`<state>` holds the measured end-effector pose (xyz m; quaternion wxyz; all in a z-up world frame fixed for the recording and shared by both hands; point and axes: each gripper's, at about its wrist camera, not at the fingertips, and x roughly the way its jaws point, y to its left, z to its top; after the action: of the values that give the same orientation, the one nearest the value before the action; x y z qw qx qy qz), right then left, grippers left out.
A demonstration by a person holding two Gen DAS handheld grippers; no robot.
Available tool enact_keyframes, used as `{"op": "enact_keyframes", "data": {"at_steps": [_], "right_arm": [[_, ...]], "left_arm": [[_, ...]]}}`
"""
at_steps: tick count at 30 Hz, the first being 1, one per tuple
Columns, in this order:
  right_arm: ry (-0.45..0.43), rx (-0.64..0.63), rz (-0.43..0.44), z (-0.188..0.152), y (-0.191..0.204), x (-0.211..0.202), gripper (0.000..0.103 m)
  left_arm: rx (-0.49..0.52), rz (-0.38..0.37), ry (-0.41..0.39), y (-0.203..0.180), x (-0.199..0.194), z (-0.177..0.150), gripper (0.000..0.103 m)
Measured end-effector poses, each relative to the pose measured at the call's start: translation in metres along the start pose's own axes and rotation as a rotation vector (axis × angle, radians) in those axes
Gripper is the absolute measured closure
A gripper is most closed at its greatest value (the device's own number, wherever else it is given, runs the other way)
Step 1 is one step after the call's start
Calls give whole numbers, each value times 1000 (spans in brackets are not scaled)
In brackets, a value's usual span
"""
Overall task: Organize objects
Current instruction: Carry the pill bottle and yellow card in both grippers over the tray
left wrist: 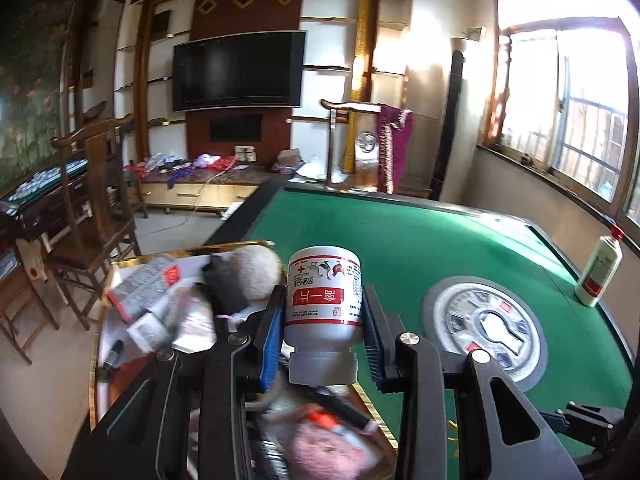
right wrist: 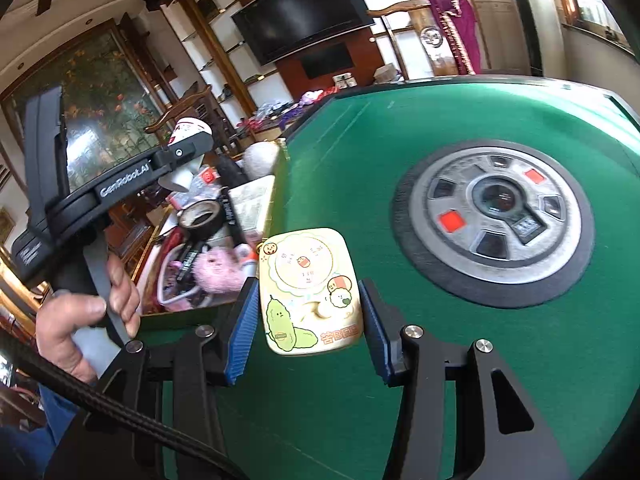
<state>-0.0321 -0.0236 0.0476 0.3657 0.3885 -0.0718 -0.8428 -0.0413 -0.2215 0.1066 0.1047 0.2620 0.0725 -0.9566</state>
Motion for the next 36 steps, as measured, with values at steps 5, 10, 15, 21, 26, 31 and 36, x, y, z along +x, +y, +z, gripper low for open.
{"op": "enact_keyframes", "data": {"at_steps": [5,10,15,21,26,31,36], "right_arm": [[15,-30,75,11,36,15,55],[44,-119,120,21,88,38,55],[81,-206,128,15,124,64,55],[136,-285,98,3,148,99,55],[148,-333,67,-6,155,112,55],[139,-408,16,-15,169,126,55],[126,-453,-8,-15,177,130,48]], "left_arm": [[-70,60,57,56,16,6,72],[-124,131,117,111,36,4,72],[-158,124,176,143,57,-3,72],[-171,131,198,141,60,-11,72],[-170,134,190,141,57,-12,72],[-182,142,187,143,57,-12,72],[-189,137,181,144,56,-12,72]]}}
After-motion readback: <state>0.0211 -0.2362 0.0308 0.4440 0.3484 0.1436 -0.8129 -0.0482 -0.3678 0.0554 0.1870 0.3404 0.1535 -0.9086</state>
